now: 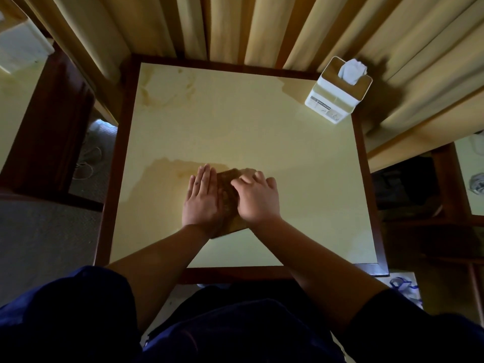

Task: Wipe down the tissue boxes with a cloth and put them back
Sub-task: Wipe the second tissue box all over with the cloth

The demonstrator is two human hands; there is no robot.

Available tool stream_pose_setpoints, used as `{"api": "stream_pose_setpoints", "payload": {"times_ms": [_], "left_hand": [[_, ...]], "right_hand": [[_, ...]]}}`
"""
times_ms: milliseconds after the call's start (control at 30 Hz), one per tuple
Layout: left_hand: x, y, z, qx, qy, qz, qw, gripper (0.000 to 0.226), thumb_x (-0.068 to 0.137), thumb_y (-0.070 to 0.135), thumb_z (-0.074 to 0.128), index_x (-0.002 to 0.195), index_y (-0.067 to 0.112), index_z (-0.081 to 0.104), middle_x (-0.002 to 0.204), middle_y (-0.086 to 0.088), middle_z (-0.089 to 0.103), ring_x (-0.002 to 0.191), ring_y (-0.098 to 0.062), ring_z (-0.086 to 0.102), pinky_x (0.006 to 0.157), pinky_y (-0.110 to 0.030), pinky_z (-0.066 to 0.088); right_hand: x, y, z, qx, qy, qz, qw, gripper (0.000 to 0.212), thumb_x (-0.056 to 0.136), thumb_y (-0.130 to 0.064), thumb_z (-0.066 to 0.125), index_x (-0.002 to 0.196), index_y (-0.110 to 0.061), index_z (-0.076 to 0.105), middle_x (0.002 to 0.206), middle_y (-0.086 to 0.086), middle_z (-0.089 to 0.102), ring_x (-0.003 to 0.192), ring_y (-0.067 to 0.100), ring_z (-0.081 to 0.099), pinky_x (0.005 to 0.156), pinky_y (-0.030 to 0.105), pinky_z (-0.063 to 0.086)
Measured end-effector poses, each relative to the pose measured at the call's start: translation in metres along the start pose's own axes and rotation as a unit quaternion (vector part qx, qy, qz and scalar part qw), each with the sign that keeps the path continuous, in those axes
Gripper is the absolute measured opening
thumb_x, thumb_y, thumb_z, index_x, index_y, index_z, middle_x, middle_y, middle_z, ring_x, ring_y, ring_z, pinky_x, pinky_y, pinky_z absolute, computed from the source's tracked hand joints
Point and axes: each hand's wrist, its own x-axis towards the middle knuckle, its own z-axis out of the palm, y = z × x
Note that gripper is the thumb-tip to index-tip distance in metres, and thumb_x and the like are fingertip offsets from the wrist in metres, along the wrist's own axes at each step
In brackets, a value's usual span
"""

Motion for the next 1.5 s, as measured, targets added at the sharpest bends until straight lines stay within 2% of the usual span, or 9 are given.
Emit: {"api": "stream_pose_setpoints", "payload": {"times_ms": [133,233,467,733,867,1033,1133,1333,1500], "left_hand": [[0.002,-0.002,0.0,0.005,0.009,0.014,1.0,0.061,0.108,0.033,0.024,0.155,-0.003,0.038,0.164,-0.019,0.034,0.155,-0.032,0.026,0.129,-0.037,0.005],[0.0,0.0,-0.001,0.006,0.005,0.006,1.0,0.062,0.107,0.034,0.022,0.156,-0.002,0.037,0.166,-0.017,0.032,0.157,-0.029,0.023,0.129,-0.041,0.011],[0.0,-0.001,-0.003,0.015,-0.012,0.001,1.0,0.064,0.108,0.037,0.02,0.16,0.002,0.03,0.17,-0.013,0.024,0.16,-0.024,0.013,0.13,-0.034,-0.001],[0.0,0.001,-0.005,0.007,-0.021,-0.005,1.0,0.064,0.108,0.036,0.02,0.161,0.002,0.027,0.17,-0.012,0.022,0.16,-0.023,0.01,0.128,-0.03,-0.009],[-0.001,0.003,-0.008,0.009,-0.033,-0.009,0.999,0.064,0.109,0.038,0.019,0.163,0.004,0.02,0.172,-0.008,0.014,0.16,-0.018,0.001,0.128,-0.03,-0.011],[0.0,0.006,-0.014,0.008,-0.067,-0.019,0.998,0.069,0.108,0.045,0.012,0.165,0.007,0.014,0.174,-0.005,0.006,0.159,-0.014,-0.009,0.127,-0.029,-0.013],[0.0,0.018,-0.017,0.024,-0.076,-0.063,0.995,0.073,0.105,0.052,0.012,0.166,0.01,0.011,0.174,-0.004,0.0,0.159,-0.017,-0.013,0.126,-0.033,-0.016],[-0.005,0.046,-0.002,0.074,-0.069,-0.107,0.989,0.084,0.103,0.062,0.023,0.165,0.01,0.001,0.174,-0.007,-0.004,0.16,-0.022,-0.012,0.129,-0.044,-0.009],[-0.005,0.053,0.004,0.111,-0.044,-0.115,0.986,0.085,0.102,0.06,0.028,0.165,0.008,0.004,0.174,-0.011,0.001,0.161,-0.024,-0.004,0.13,-0.046,-0.002]], "right_hand": [[-0.056,0.011,0.011,0.023,0.054,-0.01,0.998,0.021,0.073,-0.007,0.074,0.084,-0.025,0.07,0.089,-0.007,0.069,0.095,0.029,0.061,0.076,0.038,0.04],[-0.088,0.023,0.015,0.056,0.067,-0.029,0.996,0.005,0.089,-0.029,0.069,0.086,-0.03,0.073,0.091,-0.011,0.07,0.088,0.021,0.06,0.076,0.038,0.039],[-0.09,0.018,0.018,0.089,0.02,-0.009,0.996,0.028,0.085,-0.06,0.065,0.09,-0.032,0.063,0.105,-0.01,0.061,0.105,0.02,0.053,0.08,0.039,0.045],[-0.087,0.015,0.012,0.188,0.009,0.056,0.98,0.018,0.08,-0.01,0.07,0.092,-0.024,0.071,0.097,-0.005,0.069,0.081,0.026,0.065,0.062,0.034,0.048],[-0.085,0.037,-0.007,0.375,-0.021,0.195,0.906,0.029,0.092,-0.005,0.062,0.1,-0.029,0.075,0.081,-0.015,0.073,0.073,0.0,0.068,0.064,0.023,0.053],[-0.079,0.088,-0.021,0.552,0.021,0.303,0.777,0.044,0.078,0.0,0.056,0.1,-0.032,0.076,0.085,-0.003,0.081,0.082,0.02,0.079,0.082,0.053,0.065],[-0.073,0.115,-0.03,0.609,0.02,0.294,0.736,0.054,0.082,0.017,0.053,0.104,-0.025,0.077,0.087,0.006,0.081,0.083,0.024,0.079,0.09,0.054,0.063],[-0.039,0.145,-0.012,0.61,-0.04,0.22,0.76,0.055,0.084,0.016,0.057,0.127,-0.014,0.073,0.093,0.003,0.081,0.068,0.031,0.078,0.072,0.056,0.065],[-0.017,0.121,0.017,0.587,-0.119,0.095,0.795,0.055,0.093,0.005,0.058,0.143,-0.017,0.065,0.122,-0.01,0.072,0.11,0.006,0.071,0.091,0.016,0.055]]}}
